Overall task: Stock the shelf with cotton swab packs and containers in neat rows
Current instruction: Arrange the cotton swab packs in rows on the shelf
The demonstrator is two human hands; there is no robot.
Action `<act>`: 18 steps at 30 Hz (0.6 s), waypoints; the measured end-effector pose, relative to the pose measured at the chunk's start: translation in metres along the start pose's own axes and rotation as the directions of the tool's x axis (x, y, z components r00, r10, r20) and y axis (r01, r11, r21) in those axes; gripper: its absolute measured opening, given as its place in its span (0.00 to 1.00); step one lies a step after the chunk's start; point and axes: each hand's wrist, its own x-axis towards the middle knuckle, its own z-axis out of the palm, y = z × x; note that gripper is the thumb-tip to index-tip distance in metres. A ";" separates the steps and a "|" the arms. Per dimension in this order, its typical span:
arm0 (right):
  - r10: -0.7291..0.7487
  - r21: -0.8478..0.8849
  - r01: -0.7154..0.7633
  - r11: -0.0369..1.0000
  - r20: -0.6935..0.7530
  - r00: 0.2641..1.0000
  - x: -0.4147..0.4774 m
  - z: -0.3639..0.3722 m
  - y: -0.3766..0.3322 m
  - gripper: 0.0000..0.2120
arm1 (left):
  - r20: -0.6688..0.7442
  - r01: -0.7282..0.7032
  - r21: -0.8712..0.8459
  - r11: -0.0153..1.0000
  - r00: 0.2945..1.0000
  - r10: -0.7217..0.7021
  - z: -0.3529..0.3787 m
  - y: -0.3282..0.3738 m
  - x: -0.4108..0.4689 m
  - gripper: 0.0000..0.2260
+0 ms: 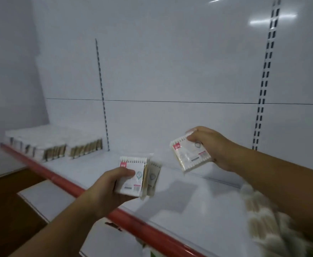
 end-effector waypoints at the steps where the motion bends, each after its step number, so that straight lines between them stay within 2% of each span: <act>1: 0.000 -0.004 0.000 1.000 0.029 1.000 0.011 0.023 0.000 0.04 | -0.025 -0.014 -0.037 0.999 1.000 0.013 -0.020 0.004 -0.003 0.25; 3: -0.003 -0.021 0.005 1.000 0.083 0.997 0.032 0.063 0.000 0.05 | -0.051 -0.050 -0.103 0.993 0.998 0.045 -0.059 0.009 -0.006 0.24; 7: 0.012 -0.063 0.002 0.998 0.223 0.975 0.074 0.129 0.012 0.04 | -0.104 -0.095 -0.226 0.969 0.992 0.073 -0.125 0.008 -0.002 0.15; 10: 0.038 -0.029 -0.031 0.999 0.283 0.958 0.109 0.173 0.023 0.08 | -0.117 -0.119 -0.283 0.952 0.989 0.088 -0.169 0.013 0.009 0.24; 12: 0.072 0.059 -0.097 0.993 0.342 0.937 0.134 0.203 0.031 0.09 | -0.124 -0.120 -0.283 0.952 0.988 0.087 -0.200 0.021 0.018 0.27; 15: 0.029 0.077 -0.073 0.994 0.461 0.887 0.170 0.253 0.044 0.07 | -0.189 -0.121 -0.265 0.957 0.979 0.072 -0.246 0.037 0.037 0.26; 18: 0.002 0.006 -0.006 1.000 0.550 0.835 0.203 0.304 0.050 0.17 | -0.266 -0.154 -0.263 0.952 0.960 0.082 -0.289 0.051 0.061 0.24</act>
